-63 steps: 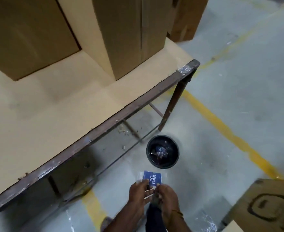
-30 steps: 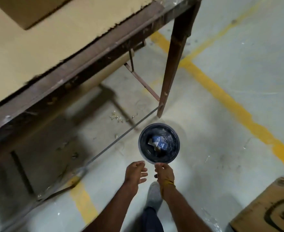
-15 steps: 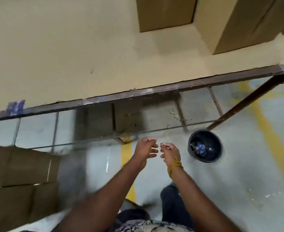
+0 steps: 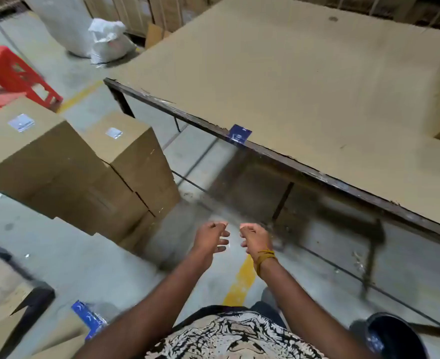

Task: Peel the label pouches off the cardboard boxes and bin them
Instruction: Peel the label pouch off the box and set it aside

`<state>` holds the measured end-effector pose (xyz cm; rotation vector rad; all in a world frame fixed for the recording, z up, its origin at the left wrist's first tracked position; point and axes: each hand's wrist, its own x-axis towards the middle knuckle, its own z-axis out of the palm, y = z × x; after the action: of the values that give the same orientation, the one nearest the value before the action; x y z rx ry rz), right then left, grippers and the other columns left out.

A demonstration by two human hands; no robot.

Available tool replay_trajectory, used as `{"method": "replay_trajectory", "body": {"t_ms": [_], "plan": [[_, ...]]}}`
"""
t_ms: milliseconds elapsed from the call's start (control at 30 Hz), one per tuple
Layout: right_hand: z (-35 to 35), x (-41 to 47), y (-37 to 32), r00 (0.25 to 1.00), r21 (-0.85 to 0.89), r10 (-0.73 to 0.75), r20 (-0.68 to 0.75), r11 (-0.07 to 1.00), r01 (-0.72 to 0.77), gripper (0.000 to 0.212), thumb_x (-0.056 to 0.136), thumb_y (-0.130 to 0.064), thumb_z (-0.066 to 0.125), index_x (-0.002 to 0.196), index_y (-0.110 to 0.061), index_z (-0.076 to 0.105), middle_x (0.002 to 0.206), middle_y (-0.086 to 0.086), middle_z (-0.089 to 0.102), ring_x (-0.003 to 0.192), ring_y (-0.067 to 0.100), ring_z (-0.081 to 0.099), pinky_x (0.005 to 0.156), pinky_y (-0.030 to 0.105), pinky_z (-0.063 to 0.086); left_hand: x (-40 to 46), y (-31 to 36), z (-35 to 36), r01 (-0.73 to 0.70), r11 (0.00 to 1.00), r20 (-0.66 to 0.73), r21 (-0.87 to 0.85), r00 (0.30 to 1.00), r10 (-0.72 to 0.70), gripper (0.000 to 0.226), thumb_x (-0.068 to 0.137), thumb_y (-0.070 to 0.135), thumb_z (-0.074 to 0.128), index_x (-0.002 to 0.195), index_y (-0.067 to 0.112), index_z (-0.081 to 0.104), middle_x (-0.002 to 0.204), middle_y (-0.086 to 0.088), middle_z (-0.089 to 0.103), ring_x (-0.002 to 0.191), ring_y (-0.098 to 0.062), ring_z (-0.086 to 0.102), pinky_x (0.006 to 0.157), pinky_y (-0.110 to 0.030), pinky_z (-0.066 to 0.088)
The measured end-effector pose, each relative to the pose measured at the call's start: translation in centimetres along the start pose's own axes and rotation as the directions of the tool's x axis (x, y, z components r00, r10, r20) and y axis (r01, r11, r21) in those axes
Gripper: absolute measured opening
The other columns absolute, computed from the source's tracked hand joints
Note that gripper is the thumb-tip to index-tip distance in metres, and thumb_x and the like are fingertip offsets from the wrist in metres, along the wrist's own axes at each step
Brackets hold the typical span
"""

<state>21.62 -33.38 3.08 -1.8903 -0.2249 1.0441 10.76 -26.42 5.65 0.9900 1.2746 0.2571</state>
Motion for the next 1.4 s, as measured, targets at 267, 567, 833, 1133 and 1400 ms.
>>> {"method": "replay_trajectory", "body": {"t_ms": [267, 567, 833, 1133, 1400], "plan": [[10.8, 4.2, -8.1, 0.974, -0.112, -0.111, 0.198, 0.985, 0.135, 0.016, 0.091, -0.014, 0.064, 0.077, -0.021, 0.066, 0.071, -0.002, 0.060, 0.054, 0.014, 0.052, 0.043, 0.018, 0.037, 4.4, 5.1, -9.2, -0.099, 0.974, -0.254, -0.205, 0.966, 0.045, 0.009, 0.098, 0.021, 0.059, 0.095, 0.015, 0.065, 0.082, -0.008, 0.062, 0.061, -0.017, 0.055, 0.053, -0.024, 0.042], [23.4, 10.0, -20.9, 0.834, -0.162, -0.260, 0.486, 0.911, 0.378, 0.014, 0.091, -0.017, 0.065, 0.080, -0.024, 0.068, 0.082, -0.001, 0.069, 0.065, 0.016, 0.059, 0.054, 0.020, 0.045, 10.1, 15.8, -18.7, -0.316, 0.923, -0.560, -0.222, 0.816, 0.145, 0.016, 0.101, 0.013, 0.055, 0.101, 0.015, 0.070, 0.079, -0.004, 0.062, 0.064, -0.013, 0.051, 0.056, -0.025, 0.040], [34.4, 9.9, -29.4, 0.639, -0.050, -0.353, 0.684, 0.850, 0.524, 0.006, 0.094, -0.020, 0.065, 0.097, -0.022, 0.069, 0.097, -0.003, 0.070, 0.089, 0.015, 0.064, 0.086, 0.037, 0.057, 10.5, 22.5, -28.1, -0.399, 0.917, -0.786, -0.019, 0.573, 0.233, 0.013, 0.097, 0.025, 0.061, 0.101, 0.033, 0.069, 0.103, 0.009, 0.071, 0.097, -0.012, 0.066, 0.089, -0.043, 0.058], [45.3, 7.2, -33.7, 0.507, -0.003, -0.554, 0.661, 0.673, 0.739, 0.014, 0.089, -0.018, 0.062, 0.100, -0.023, 0.070, 0.097, -0.007, 0.064, 0.089, 0.009, 0.061, 0.079, 0.019, 0.049, 9.9, 25.9, -40.8, -0.338, 0.901, -0.887, 0.272, 0.275, 0.371, 0.015, 0.095, 0.023, 0.060, 0.105, 0.027, 0.071, 0.096, 0.014, 0.066, 0.088, -0.002, 0.062, 0.077, -0.030, 0.054], [53.3, 7.1, -35.2, 0.521, -0.269, -0.512, 0.683, 0.487, 0.831, 0.033, 0.090, -0.029, 0.061, 0.123, -0.029, 0.058, 0.129, 0.001, 0.050, 0.115, 0.017, 0.056, 0.096, 0.035, 0.045, 11.8, 23.2, -52.6, 0.210, 0.907, -0.896, 0.364, 0.344, 0.280, 0.042, 0.091, 0.044, 0.061, 0.130, 0.031, 0.059, 0.148, -0.010, 0.042, 0.141, -0.031, 0.033, 0.115, -0.056, 0.017]]}}
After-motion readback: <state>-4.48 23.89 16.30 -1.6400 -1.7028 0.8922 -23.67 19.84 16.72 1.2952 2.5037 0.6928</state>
